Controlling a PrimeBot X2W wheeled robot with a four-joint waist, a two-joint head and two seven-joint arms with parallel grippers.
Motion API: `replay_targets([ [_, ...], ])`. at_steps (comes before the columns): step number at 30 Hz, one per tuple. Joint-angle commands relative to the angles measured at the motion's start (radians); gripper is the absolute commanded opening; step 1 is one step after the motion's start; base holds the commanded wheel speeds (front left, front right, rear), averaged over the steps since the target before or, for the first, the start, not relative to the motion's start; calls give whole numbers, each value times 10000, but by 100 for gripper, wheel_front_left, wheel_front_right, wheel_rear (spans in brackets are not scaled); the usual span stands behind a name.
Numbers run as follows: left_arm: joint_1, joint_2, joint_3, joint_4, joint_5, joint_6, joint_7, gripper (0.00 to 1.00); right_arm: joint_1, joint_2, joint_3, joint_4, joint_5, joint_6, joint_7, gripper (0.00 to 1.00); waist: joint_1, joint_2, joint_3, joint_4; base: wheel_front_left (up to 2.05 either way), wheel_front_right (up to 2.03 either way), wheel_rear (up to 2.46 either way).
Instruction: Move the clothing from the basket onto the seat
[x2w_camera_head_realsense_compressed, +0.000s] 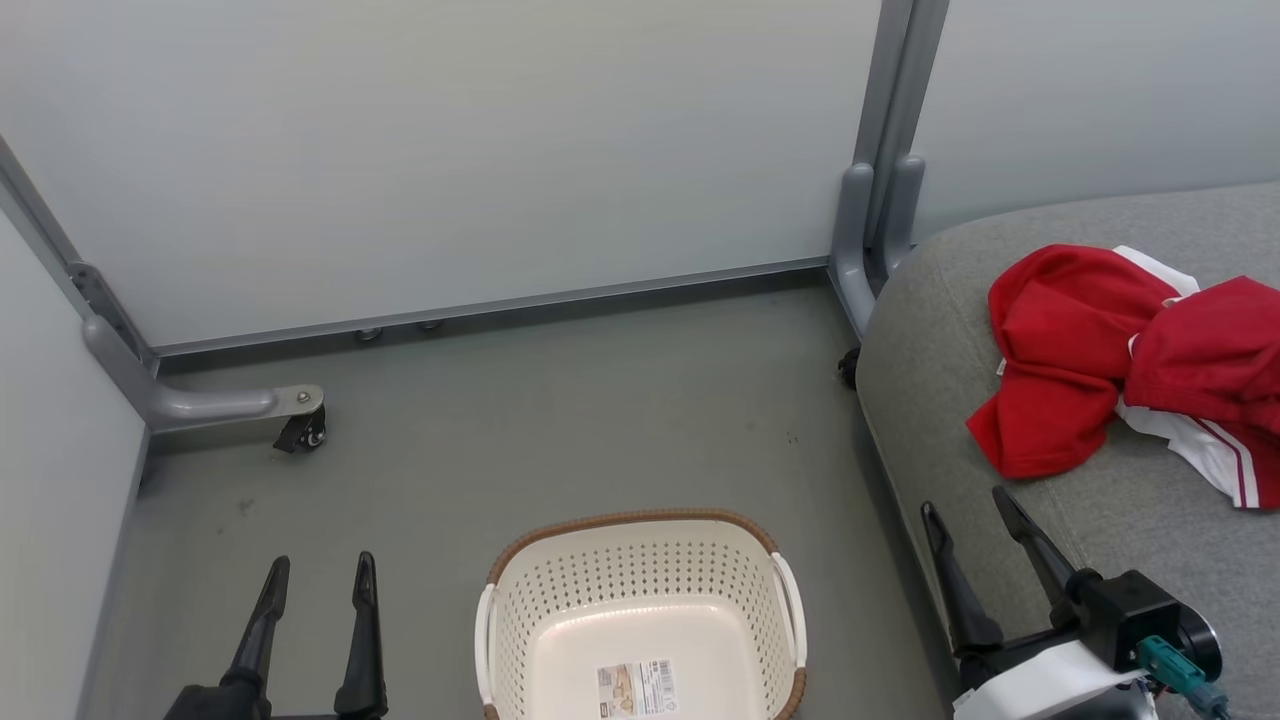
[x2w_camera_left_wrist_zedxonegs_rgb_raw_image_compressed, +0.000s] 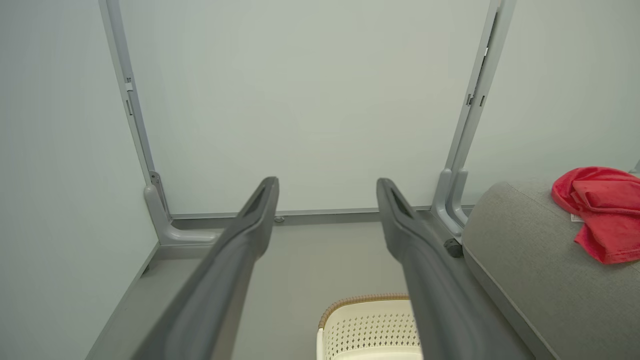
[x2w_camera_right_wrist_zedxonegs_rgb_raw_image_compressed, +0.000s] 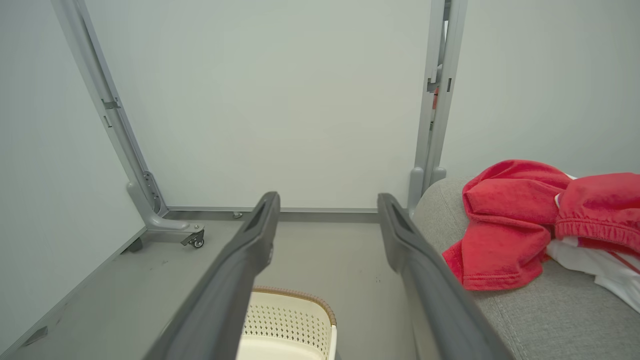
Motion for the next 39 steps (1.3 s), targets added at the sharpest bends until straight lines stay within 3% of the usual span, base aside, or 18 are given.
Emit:
replay_targets([
  [1, 165, -7, -6, 22, 62, -65, -2, 100, 168, -17, 4, 23, -42, -11, -23, 100, 1, 0, -16, -31, 0, 0, 0],
  [15, 215, -19, -207, 343, 175, -64, -2, 100, 163, -36, 72, 118, -15, -11, -22, 100, 1, 0, -64, -171, 0, 0, 0],
  [16, 80, -19, -225, 351, 95, -42, 0, 0, 59, 0, 78, 105, -3, 0, 0, 0, 1, 0, -65, -172, 0, 0, 0],
  [21, 104, -42, -275, 812, 34, -41, 3, 0, 227, 58, 125, 551, 33, 0, 23, 0, 1, 0, -62, -175, 0, 0, 0],
  [39, -601, 155, -177, 1105, -3505, -38, 673, 0, -218, -21, -212, 747, 3479, -1, 754, 0, 1, 0, 47, -192, 0, 0, 0],
])
